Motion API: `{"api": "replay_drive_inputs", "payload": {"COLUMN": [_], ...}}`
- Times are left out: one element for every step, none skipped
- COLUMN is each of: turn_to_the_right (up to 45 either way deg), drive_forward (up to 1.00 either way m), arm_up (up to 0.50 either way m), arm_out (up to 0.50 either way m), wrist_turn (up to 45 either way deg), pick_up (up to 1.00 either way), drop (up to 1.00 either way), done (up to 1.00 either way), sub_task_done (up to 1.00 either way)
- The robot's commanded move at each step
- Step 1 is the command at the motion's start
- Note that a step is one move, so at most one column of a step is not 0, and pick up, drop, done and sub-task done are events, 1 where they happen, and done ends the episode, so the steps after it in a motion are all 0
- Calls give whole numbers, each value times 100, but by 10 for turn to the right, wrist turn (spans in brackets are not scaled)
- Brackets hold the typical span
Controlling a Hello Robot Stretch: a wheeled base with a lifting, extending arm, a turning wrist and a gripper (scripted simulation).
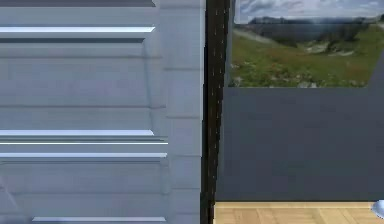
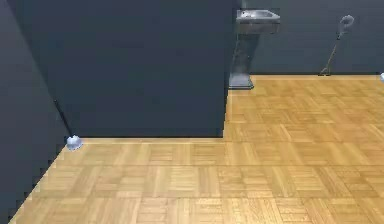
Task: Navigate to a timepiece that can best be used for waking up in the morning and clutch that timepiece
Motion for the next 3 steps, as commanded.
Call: {"api": "replay_drive_inputs", "payload": {"turn_to_the_right": [-450, -240, 0], "drive_forward": [0, 0, 95], "arm_up": [0, 0, 0], "arm_out": [0, 0, 0], "wrist_turn": [0, 0, 0], "pick_up": [0, 0, 0], "drop": [0, 0, 0], "done": [0, 0, 0], "sub_task_done": [0, 0, 0]}}
